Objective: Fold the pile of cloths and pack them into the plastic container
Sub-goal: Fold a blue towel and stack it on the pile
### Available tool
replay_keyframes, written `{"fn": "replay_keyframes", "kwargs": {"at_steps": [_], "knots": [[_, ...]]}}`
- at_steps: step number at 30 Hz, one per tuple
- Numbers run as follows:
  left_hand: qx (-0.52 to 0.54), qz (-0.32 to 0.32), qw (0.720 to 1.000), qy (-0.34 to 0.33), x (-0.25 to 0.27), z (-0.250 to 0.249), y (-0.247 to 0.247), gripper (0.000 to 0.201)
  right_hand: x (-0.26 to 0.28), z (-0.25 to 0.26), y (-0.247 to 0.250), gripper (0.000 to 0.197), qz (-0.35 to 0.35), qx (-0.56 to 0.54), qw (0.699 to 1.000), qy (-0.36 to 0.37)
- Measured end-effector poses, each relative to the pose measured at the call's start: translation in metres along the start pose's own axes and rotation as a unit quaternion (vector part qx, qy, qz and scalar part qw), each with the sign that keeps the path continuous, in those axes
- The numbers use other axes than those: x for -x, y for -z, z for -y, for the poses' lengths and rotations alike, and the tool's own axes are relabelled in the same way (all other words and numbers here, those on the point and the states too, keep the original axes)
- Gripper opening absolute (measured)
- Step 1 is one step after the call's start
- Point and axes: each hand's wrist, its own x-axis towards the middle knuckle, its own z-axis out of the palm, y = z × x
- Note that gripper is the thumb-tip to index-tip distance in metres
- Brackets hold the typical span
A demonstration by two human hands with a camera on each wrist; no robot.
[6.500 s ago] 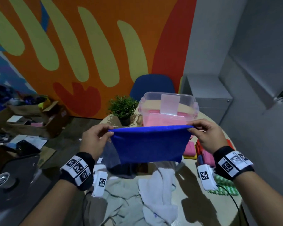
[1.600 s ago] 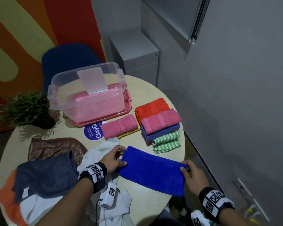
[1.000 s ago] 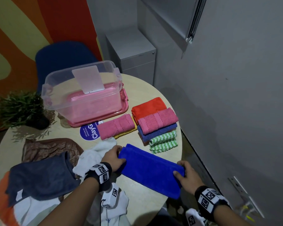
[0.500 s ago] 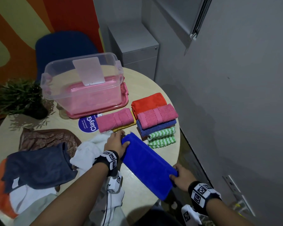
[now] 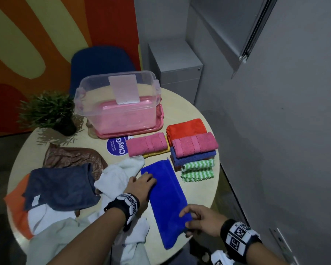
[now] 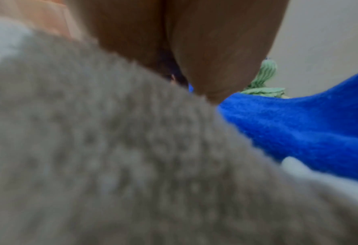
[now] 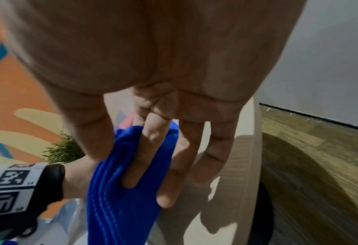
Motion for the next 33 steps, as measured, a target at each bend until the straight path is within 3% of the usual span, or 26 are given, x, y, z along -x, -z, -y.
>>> {"fn": "replay_keyframes", "kwargs": {"at_steps": [2, 4, 8, 12, 16, 20, 23, 26, 33], "knots": [[0.013, 0.033, 0.999, -0.008, 0.005, 0.002, 0.003, 0.074, -0.003, 0.001, -0.002, 0.044, 0.037, 0.007, 0.999, 0.017], [0.039, 0.038, 0.998, -0.035, 0.015, 0.0, 0.002, 0.081, -0.005, 0.005, -0.004, 0.047, 0.04, 0.013, 0.998, 0.042], [0.065, 0.014, 0.994, -0.09, 0.038, -0.004, -0.01, 0.072, -0.008, 0.018, -0.015, 0.021, -0.057, 0.0, 0.992, 0.109], [0.087, 0.081, 0.989, -0.093, 0.049, -0.014, -0.018, 0.078, -0.013, 0.031, -0.019, 0.01, -0.132, -0.004, 0.982, 0.136], [0.107, 0.043, 0.991, -0.065, 0.051, -0.023, -0.02, 0.048, -0.015, 0.037, -0.02, 0.012, -0.171, 0.039, 0.972, 0.156], [0.185, 0.086, 0.978, -0.043, 0.052, -0.019, -0.014, 0.037, -0.024, 0.026, -0.009, 0.012, -0.233, 0.183, 0.938, 0.182], [0.19, 0.065, 0.978, -0.046, 0.054, -0.009, -0.018, 0.038, -0.02, 0.015, -0.004, 0.014, -0.214, 0.154, 0.946, 0.186], [0.11, 0.078, 0.989, -0.059, 0.055, -0.007, -0.022, 0.042, -0.011, 0.0, 0.0, 0.006, -0.143, 0.136, 0.97, 0.142], [0.04, 0.149, 0.984, -0.09, 0.062, -0.02, -0.017, 0.081, -0.009, -0.01, -0.005, 0.008, -0.119, 0.195, 0.968, 0.104]]}}
